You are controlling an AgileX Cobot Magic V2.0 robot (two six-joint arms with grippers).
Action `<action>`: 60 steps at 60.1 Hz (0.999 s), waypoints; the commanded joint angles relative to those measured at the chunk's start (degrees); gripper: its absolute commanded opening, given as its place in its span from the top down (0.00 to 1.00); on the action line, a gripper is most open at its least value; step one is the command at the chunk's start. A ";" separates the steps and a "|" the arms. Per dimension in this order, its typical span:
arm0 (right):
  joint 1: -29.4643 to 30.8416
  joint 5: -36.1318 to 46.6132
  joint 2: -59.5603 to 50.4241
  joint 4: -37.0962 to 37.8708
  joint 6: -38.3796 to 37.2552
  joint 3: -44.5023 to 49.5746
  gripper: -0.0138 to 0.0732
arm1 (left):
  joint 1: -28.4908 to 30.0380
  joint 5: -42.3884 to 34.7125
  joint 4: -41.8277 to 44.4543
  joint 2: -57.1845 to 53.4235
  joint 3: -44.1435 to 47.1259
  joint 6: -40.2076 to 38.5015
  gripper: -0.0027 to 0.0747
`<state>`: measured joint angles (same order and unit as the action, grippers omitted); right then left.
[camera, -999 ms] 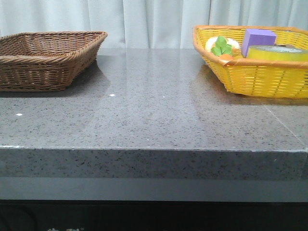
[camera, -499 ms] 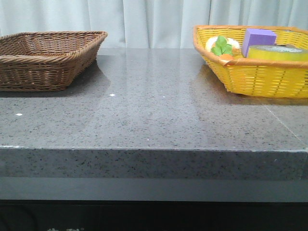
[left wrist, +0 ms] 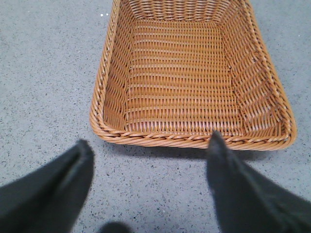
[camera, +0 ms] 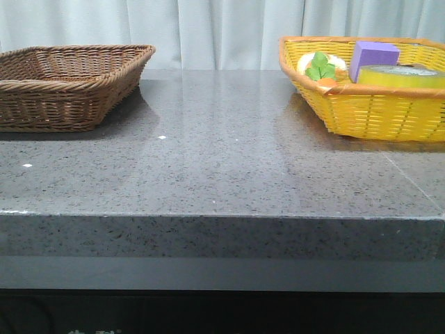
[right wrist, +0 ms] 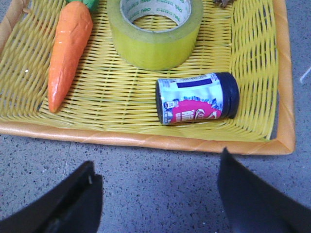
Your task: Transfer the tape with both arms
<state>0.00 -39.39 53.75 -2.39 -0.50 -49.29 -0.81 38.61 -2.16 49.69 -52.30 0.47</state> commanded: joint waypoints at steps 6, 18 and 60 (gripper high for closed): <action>0.95 3.00 0.21 0.85 -0.18 -4.39 0.20 | -3.51 -4.37 -0.14 -0.13 -1.97 1.06 0.21; 4.94 -2.07 5.32 0.72 -1.47 -12.94 0.20 | -14.58 -4.14 -0.14 -0.13 -1.97 2.55 0.21; 6.18 -22.24 41.40 -2.82 -1.47 -51.02 0.20 | -31.30 -3.89 -0.22 -0.13 -1.97 2.82 0.21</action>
<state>5.73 -62.31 94.61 -4.85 -1.96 -95.52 -31.65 38.58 -1.91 49.89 -52.30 3.27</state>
